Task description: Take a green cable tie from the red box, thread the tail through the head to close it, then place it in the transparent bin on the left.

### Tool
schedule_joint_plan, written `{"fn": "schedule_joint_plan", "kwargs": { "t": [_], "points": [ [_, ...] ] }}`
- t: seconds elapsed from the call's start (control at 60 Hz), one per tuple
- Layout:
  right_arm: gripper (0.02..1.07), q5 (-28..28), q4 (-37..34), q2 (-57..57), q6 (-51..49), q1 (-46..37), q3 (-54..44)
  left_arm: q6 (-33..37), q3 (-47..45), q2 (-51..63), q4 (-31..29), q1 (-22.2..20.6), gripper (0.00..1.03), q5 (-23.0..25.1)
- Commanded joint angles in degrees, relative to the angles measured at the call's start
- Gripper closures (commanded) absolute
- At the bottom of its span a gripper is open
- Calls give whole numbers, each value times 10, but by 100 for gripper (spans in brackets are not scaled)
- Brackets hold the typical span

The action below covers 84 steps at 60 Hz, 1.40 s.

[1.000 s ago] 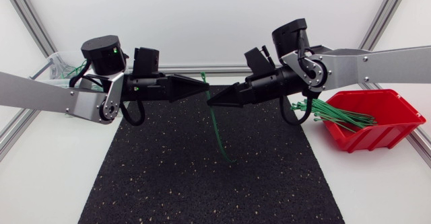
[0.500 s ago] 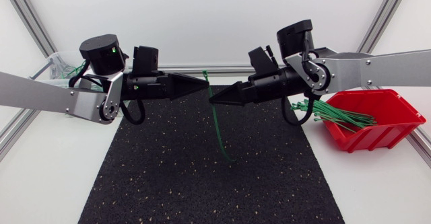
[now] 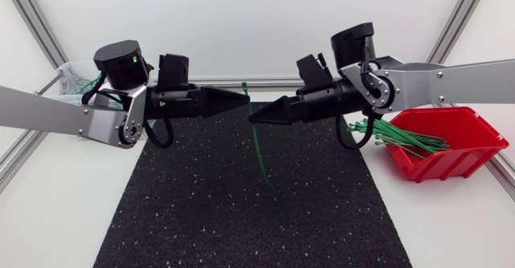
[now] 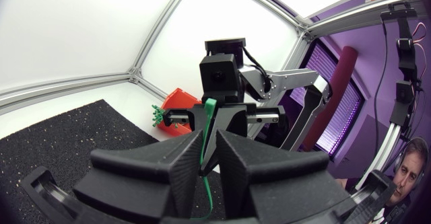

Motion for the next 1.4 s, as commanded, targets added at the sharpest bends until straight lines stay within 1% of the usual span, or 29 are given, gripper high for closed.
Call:
{"fn": "schedule_joint_plan", "kwargs": {
  "t": [0.0,0.283,0.683,0.767,1.2,1.283,1.383],
  "points": [
    [101,-8,5,-11,15,7,-10,-20,-4,-4,11,-4,88,-1],
    [101,-11,8,-6,20,13,-12,-31,-4,-4,22,-3,88,-2],
    [101,-11,17,-12,26,-6,-24,-36,-4,-5,28,0,88,-7],
    [101,-11,17,-12,26,-6,-24,-40,-2,-6,31,0,90,-8],
    [101,-11,20,-20,29,-8,-25,-44,-3,-10,31,-1,92,-11],
    [101,-11,20,-20,29,-6,-25,-44,-3,-10,31,-1,96,-12],
    [101,-11,20,-18,29,-2,-24,-47,-2,-12,31,-1,97,-14]
  ]
}}
